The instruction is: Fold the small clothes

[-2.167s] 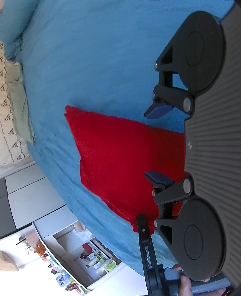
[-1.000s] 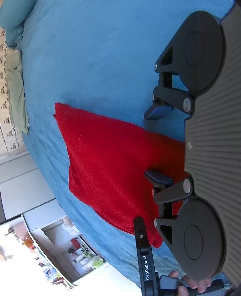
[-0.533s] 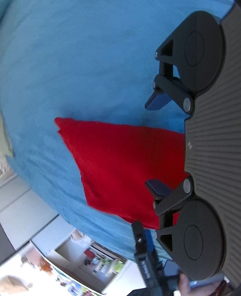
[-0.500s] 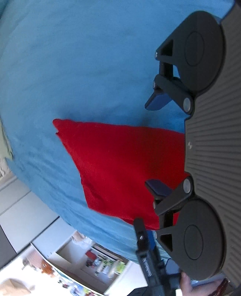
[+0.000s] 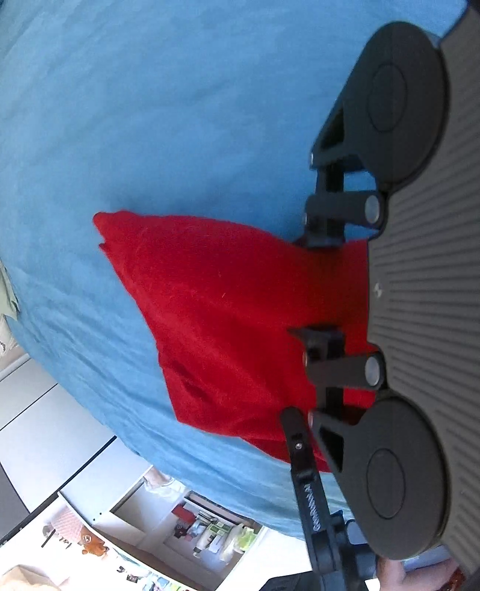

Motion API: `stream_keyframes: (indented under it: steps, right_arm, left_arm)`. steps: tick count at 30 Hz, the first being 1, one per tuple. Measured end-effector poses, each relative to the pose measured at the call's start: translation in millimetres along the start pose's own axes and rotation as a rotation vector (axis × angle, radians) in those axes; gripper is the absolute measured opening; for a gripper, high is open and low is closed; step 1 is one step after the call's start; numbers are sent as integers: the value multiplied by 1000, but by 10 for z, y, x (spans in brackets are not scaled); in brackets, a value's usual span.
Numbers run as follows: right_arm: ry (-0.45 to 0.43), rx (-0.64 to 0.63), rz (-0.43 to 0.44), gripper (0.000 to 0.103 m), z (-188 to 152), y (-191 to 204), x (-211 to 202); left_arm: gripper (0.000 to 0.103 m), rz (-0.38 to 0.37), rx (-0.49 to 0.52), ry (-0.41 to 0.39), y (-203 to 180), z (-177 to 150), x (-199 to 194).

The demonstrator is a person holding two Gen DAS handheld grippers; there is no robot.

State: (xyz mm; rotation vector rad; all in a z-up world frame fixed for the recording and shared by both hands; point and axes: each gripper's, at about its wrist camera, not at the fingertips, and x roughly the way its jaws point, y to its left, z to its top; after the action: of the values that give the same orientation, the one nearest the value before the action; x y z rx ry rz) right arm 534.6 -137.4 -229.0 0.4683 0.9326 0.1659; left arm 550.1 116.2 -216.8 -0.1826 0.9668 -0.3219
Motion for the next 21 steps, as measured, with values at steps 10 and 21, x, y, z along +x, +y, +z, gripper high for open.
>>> stream_keyframes:
  steps: [10,21]
  right_arm:
    - [-92,-43,19,40,93,138,-580]
    - [-99,-22,-73,41,-431,-655,-1805]
  left_arm:
    - [23,-18,109,-82,-561,-86,-465]
    - [24,-112,98,-13,-1598,-980,-561]
